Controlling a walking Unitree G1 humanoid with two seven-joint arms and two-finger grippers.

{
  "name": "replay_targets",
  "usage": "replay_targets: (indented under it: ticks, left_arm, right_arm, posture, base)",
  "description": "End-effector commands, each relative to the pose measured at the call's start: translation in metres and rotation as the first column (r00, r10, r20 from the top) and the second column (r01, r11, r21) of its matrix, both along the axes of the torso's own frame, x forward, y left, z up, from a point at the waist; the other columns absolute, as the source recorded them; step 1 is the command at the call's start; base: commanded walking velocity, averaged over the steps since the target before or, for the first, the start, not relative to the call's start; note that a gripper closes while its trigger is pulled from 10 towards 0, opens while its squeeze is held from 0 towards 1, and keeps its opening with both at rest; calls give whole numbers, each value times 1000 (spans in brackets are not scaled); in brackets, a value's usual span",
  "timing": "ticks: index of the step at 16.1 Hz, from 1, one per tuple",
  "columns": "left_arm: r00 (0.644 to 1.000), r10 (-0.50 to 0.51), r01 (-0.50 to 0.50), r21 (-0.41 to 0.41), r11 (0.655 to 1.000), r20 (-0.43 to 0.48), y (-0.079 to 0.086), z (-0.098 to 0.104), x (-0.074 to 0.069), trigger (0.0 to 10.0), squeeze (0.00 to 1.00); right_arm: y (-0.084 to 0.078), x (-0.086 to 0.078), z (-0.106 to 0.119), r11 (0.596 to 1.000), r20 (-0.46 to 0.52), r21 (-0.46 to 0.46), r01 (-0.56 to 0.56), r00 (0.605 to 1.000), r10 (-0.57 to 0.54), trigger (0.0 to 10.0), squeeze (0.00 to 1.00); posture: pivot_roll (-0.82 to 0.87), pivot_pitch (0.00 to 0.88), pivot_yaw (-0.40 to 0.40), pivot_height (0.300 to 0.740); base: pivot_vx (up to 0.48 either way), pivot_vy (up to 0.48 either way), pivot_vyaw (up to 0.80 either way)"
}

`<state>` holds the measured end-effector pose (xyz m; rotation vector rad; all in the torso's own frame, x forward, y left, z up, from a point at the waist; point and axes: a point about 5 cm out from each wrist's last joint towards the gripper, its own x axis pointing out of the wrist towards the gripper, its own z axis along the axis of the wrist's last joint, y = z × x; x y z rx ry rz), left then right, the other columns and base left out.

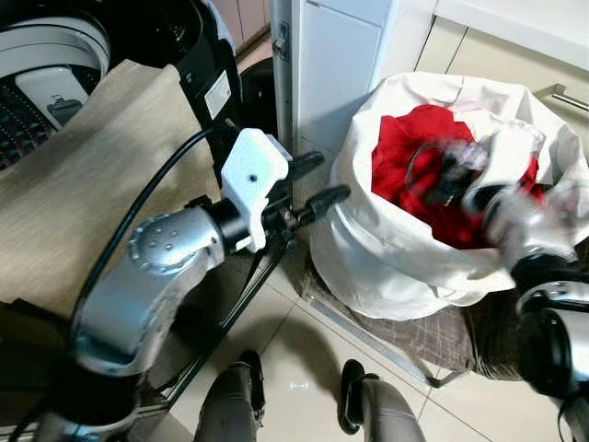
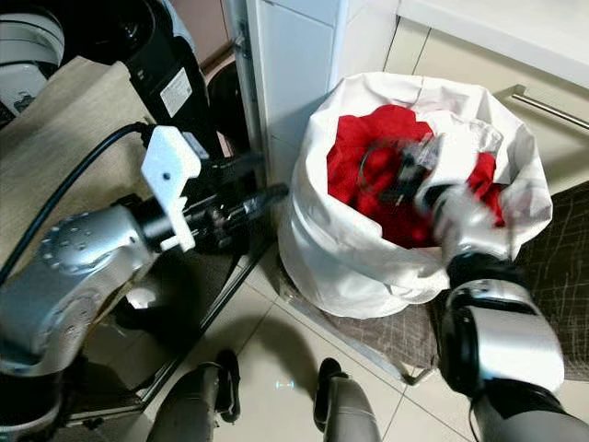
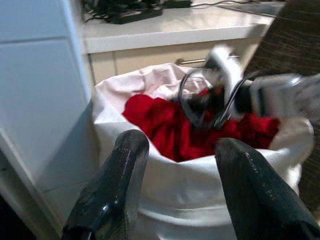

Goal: Clothes washing

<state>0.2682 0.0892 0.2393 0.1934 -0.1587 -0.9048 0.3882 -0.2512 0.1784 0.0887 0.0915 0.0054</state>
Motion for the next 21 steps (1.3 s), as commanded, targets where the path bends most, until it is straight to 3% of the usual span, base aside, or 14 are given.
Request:
replay_targets:
  ticks: [1, 4, 5, 6, 8, 9, 10, 11, 12, 13, 17, 19, 20, 21]
  left_arm:
    - [999, 25, -25, -23, 999, 27, 1, 5, 4, 10000, 0]
    - [998, 36, -34, -48, 998, 42, -4, 6, 10, 10000, 0]
    - [998, 40, -37, -64, 997, 47, -8, 8, 13, 10000, 0]
    - [998, 51, -47, -89, 995, 49, -10, 11, 16, 10000, 1000]
    - [1000, 12, -10, -187, 982, 9, -16, 20, 20, 10000, 1000]
    - [999, 8, -2, -187, 982, 33, -20, 23, 21, 10000, 1000]
    - [998, 16, -4, -218, 976, 55, -27, 29, 25, 10000, 1000]
    - [996, 24, -3, -241, 970, 83, -34, 34, 28, 10000, 1000]
    - [995, 29, -4, -249, 969, 94, -35, 36, 29, 10000, 1000]
    - [989, 58, -12, -307, 952, 139, -41, 49, 33, 10000, 1000]
    - [978, 57, 34, -425, 905, 199, -47, 68, 30, 10000, 1000]
    - [971, -35, 131, -400, 907, 238, -57, 64, 20, 10000, 1000]
    - [963, -120, 208, -381, 901, 241, -64, 60, 11, 10000, 325]
    - [963, -135, 214, -351, 912, 235, -67, 55, 9, 10000, 0]
  right_arm:
    - [-10, -6, 25, 1000, 109, 15, -3, 994, 1, 0, 0]
    - [-4, -27, 74, 992, 244, 18, -127, 962, 119, 0, 0]
    - [1, -39, 99, 971, 321, 91, -223, 929, 183, 0, 0]
    - [6, -47, 117, 944, 381, 147, -296, 897, 222, 0, 0]
    - [16, -64, 148, 870, 499, 222, -440, 818, 286, 0, 0]
    - [24, -72, 159, 813, 552, 255, -523, 769, 321, 0, 0]
    - [34, -78, 170, 717, 622, 310, -624, 704, 343, 0, 0]
    - [40, -82, 172, 661, 640, 338, -670, 678, 360, 0, 0]
    - [42, -84, 172, 646, 640, 347, -680, 675, 367, 0, 0]
    - [49, -90, 172, 570, 649, 370, -734, 643, 406, 0, 0]
    - [73, -97, 156, 537, 563, 393, -746, 657, 501, 0, 0]
    - [85, -99, 151, 512, 541, 424, -747, 662, 519, 0, 0]
    - [89, -100, 149, 504, 532, 439, -743, 668, 521, 0, 0]
    - [91, -100, 149, 496, 534, 449, -743, 668, 518, 0, 0]
  posture:
    - [-3, 182, 8, 740]
    - [-35, 157, 16, 740]
    - [-40, 145, 15, 740]
    - [-45, 146, 14, 740]
    - [-57, 136, 12, 740]
    - [-60, 136, 12, 740]
    - [-63, 134, 4, 740]
    - [-63, 133, 1, 740]
    - [-63, 133, 1, 740]
    - [-66, 135, -3, 740]
    - [-67, 137, -5, 740]
    - [-66, 137, -4, 740]
    - [-65, 137, -5, 740]
    - [-65, 134, -5, 740]
  base:
    - [0, 0, 0]
    - [0, 0, 0]
    - [0, 0, 0]
    - [0, 0, 0]
    - [0, 0, 0]
    - [0, 0, 0]
    - [0, 0, 0]
    - [0, 0, 0]
    - [0, 0, 0]
    - [0, 0, 0]
    - [0, 0, 0]
    - [0, 0, 0]
    - [0, 0, 0]
    - [0, 0, 0]
